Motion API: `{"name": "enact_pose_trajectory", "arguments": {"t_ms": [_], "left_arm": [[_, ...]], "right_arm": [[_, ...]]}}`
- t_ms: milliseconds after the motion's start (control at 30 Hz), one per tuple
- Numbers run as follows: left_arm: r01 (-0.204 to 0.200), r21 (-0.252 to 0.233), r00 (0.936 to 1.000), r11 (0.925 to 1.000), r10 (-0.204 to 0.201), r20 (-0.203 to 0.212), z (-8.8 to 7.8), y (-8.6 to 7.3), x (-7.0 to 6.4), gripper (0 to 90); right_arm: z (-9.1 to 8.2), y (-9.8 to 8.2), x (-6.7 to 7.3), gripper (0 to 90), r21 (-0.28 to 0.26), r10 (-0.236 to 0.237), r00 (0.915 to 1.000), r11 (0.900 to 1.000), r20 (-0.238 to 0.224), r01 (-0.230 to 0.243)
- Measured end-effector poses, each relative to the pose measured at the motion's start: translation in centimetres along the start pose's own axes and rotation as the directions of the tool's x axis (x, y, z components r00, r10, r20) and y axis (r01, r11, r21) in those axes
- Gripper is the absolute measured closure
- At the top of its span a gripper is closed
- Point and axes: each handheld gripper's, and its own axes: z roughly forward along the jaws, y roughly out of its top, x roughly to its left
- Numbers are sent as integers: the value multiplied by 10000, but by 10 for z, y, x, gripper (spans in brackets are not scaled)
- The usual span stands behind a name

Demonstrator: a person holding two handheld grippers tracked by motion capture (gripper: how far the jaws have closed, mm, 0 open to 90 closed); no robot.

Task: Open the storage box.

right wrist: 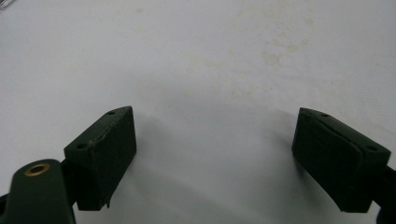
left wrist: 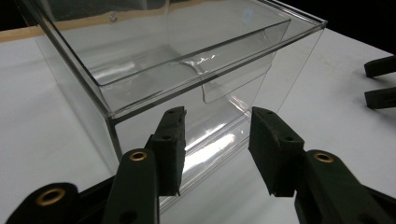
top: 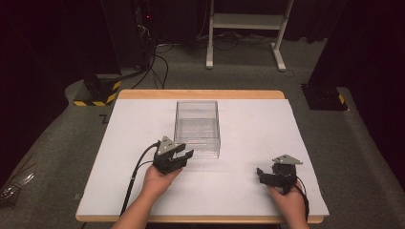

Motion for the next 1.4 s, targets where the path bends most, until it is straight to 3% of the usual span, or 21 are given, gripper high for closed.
{"name": "enact_pose_trajectory", "arguments": {"t_ms": [33,333,867,1400], "left_arm": [[156,-116,9998,9998,-155,133,2,0,1,564],[4,-340,9996,9994,6,283,9,2,5,588],[-569,-1030,9974,9931,610,373,14,-1,6,698],[-344,-1588,9898,9867,556,1312,12,-12,19,797]], "right_arm": [[0,0,0,140,6,-9,10000,10000,8,9],[0,0,0,142,-16,-38,10000,10000,12,38],[-1,-1,1,153,-12,-29,10000,10000,-1,29],[-1,-1,1,157,-54,-45,10000,10000,2,45]]}}
